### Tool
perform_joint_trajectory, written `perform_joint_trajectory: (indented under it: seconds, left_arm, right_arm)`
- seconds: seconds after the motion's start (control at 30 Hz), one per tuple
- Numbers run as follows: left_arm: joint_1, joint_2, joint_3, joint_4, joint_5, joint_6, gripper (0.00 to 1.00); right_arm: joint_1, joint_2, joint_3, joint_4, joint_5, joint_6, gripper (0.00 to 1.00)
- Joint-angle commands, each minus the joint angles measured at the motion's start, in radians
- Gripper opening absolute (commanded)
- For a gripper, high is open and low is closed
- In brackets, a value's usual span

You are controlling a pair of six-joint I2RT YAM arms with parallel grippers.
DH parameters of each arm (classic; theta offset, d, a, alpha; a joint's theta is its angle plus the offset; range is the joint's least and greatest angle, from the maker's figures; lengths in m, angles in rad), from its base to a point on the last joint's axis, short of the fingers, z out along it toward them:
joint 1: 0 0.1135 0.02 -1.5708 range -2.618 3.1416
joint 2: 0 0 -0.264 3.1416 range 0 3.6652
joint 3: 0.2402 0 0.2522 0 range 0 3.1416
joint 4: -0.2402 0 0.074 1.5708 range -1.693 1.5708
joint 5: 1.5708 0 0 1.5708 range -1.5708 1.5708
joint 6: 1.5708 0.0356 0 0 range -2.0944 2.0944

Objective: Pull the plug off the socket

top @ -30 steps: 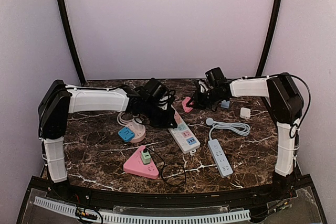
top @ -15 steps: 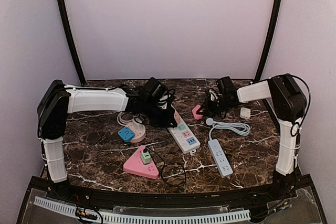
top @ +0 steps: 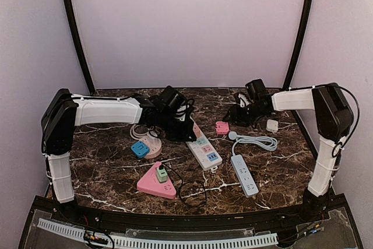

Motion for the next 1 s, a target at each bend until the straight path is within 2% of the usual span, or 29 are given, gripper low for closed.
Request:
perform_joint_trajectory:
  seconds: [0.0, 0.13, 0.33, 0.67, 0.97]
  left_arm:
    - [0.014, -0.081, 0.007, -0.035, -0.018, 0.019, 0.04]
    - [0.030, -0.108, -0.013, -0.037, -0.042, 0.016, 0.04]
    - [0.060, -0.174, -0.049, -0.054, -0.117, -0.015, 0.04]
    - [0.101, -0.257, -0.113, -0.078, -0.158, -0.027, 0.05]
    - [0.116, -0.267, -0.131, -0.052, -0.141, -0.029, 0.06]
  right_arm:
    - [0.036, -0.098, 0.024, -0.084, 0.114, -0.052, 0.58]
    - [0.116, -0.113, 0.076, -0.149, 0.195, -0.085, 0.68]
    - [0.249, -0.067, 0.196, -0.210, 0.293, -0.100, 0.69]
    - [0.392, 0.119, 0.401, -0.294, 0.397, -0.151, 0.68]
    - [0.451, 0.206, 0.498, -0.369, 0.503, -0.173, 0.57]
